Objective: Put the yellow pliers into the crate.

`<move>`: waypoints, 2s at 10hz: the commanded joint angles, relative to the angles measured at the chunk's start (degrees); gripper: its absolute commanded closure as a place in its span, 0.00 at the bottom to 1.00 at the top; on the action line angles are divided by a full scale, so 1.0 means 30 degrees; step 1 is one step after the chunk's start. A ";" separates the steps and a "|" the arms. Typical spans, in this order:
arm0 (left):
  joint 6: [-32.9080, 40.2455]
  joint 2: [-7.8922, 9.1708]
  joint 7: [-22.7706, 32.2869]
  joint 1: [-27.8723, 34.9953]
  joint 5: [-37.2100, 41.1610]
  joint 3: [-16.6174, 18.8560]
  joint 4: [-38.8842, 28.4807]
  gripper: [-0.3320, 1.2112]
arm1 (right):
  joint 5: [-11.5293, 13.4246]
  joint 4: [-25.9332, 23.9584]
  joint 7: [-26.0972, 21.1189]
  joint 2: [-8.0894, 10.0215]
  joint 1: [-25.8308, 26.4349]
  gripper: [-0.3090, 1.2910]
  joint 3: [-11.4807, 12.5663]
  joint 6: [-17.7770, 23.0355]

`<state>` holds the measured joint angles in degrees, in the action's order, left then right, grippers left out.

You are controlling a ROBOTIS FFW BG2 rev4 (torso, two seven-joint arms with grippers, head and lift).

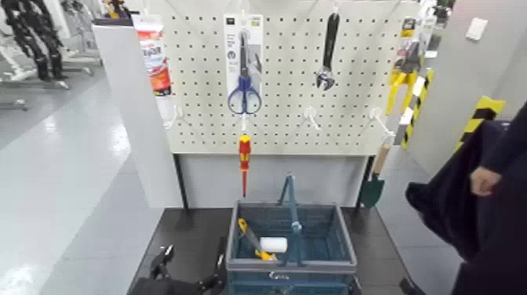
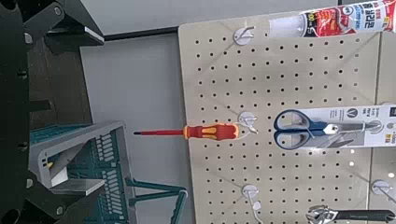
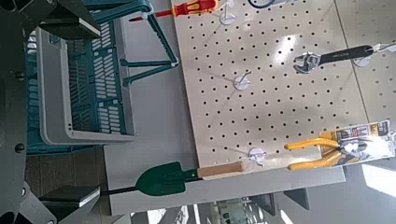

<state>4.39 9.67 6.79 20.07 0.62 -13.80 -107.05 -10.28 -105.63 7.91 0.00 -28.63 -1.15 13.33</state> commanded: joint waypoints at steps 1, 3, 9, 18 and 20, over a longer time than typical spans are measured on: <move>0.0060 0.0029 0.0022 -0.0011 -0.0032 -0.0027 0.0000 0.36 | 0.0000 -0.0064 0.0001 -0.0703 0.0051 0.27 0.0004 -0.0080; 0.0118 0.0058 0.0051 0.0018 -0.0061 -0.0027 0.0000 0.36 | 0.0000 -0.0064 0.0001 -0.0674 0.0051 0.27 0.0033 -0.0109; 0.0118 0.0117 -0.0007 0.0018 -0.0003 -0.0115 0.0029 0.36 | -0.0205 -0.0416 0.0206 -0.0732 0.0431 0.27 0.0941 -0.0695; -0.0175 0.0029 -0.0066 -0.0245 0.0085 -0.0174 0.0146 0.36 | -0.0235 -0.1089 0.4571 -0.0498 0.5031 0.28 0.4750 -0.5265; -0.0204 0.0029 -0.0095 -0.0275 0.0085 -0.0203 0.0146 0.36 | -0.0088 -0.1177 0.5567 -0.0146 0.6320 0.28 0.5394 -0.6584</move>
<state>3.79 9.80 6.50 19.25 0.88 -14.42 -106.61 -10.64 -109.11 24.60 0.00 -10.61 14.59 -5.44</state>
